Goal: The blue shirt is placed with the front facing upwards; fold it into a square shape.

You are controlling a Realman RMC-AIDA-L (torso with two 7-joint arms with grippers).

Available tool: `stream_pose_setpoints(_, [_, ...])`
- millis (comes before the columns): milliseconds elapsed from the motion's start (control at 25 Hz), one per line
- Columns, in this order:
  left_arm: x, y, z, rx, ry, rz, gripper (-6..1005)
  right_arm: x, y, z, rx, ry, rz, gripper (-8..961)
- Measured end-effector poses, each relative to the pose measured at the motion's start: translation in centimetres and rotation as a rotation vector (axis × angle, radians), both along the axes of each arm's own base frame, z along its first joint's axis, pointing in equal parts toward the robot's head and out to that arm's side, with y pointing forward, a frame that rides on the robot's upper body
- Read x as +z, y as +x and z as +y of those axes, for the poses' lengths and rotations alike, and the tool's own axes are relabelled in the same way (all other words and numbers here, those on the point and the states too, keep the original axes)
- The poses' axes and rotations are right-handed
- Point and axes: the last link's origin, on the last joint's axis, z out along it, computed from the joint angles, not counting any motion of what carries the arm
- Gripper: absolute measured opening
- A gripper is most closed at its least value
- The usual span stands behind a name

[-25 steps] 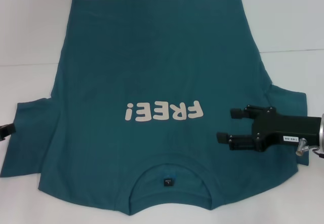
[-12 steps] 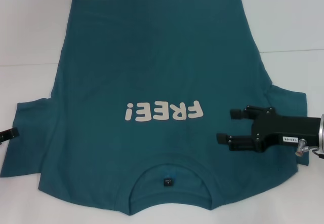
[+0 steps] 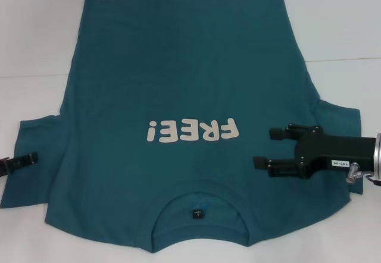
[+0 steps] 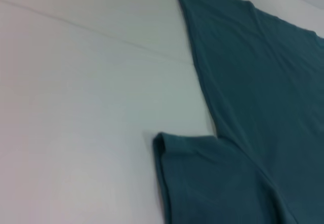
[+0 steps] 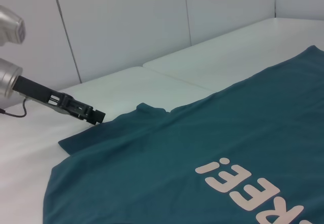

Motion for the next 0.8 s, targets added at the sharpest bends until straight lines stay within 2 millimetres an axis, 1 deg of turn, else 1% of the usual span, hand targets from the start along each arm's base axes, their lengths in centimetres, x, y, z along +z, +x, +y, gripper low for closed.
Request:
stream_pose_setpoints(280, [-0.69,0.45,0.23,-0.019,-0.023,-0.005,956,0.05,-0.03,0.06,0.002,0.000,-0.002,918])
stream_pose_setpoints(440, [-0.99,0.82,0.24,-0.027,-0.037,-0.023,949,0.09,0.01,0.08,0.002,0.001,-0.004,918])
stream_pose_setpoints(680, [-1.03,0.79,0.30,-0.031,-0.034,-0.014,830,0.11,0.08,0.09,0.000,0.003,-0.006,918])
stream_pose_setpoints(800, [-0.98,0.60,0.33,-0.029,-0.028,-0.002,736,0.05,0.09,0.05,-0.001,0.003,-0.006,918])
